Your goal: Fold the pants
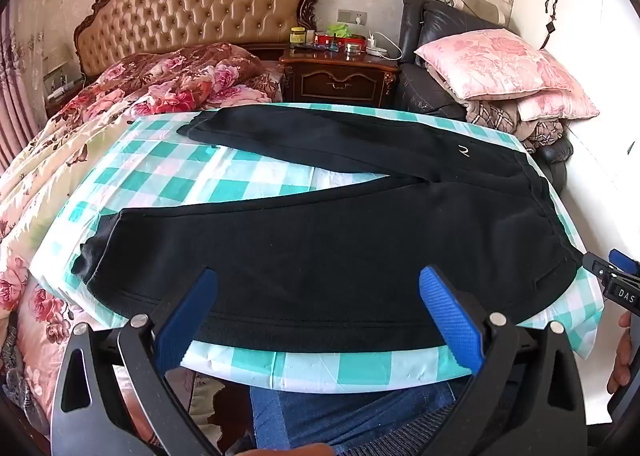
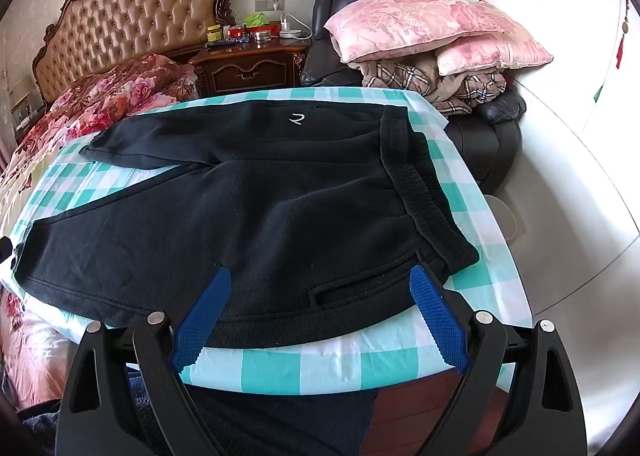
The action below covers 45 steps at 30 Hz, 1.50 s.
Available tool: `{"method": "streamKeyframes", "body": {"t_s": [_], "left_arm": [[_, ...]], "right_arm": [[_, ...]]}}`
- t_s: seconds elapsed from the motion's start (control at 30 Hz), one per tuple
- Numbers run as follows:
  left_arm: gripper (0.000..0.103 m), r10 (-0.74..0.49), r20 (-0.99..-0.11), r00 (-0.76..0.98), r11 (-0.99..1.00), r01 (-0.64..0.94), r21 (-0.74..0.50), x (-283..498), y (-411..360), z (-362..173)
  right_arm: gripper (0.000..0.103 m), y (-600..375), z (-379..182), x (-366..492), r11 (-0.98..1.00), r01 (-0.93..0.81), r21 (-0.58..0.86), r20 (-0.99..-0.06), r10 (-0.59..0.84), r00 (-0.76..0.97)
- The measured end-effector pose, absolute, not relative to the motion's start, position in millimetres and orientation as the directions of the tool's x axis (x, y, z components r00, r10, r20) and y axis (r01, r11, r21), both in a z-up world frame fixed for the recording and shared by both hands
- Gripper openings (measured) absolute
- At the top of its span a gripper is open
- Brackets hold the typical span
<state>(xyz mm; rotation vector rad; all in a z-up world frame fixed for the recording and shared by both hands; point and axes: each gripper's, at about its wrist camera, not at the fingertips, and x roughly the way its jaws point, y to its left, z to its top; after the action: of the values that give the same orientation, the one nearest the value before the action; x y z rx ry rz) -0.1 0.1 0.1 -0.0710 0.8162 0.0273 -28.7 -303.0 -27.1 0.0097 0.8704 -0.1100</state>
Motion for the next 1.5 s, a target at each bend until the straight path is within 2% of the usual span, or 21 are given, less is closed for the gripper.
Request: {"method": "streamKeyframes", "body": {"t_s": [1.5], "left_arm": [[0.101, -0.006, -0.737, 0.676, 0.998, -0.047, -0.051, 0.5, -1.6, -7.9]], "right_arm": [[0.088, -301.2, -26.3, -29.4, 0.994, 0.102, -0.036, -0.764, -0.094, 0.638]]}}
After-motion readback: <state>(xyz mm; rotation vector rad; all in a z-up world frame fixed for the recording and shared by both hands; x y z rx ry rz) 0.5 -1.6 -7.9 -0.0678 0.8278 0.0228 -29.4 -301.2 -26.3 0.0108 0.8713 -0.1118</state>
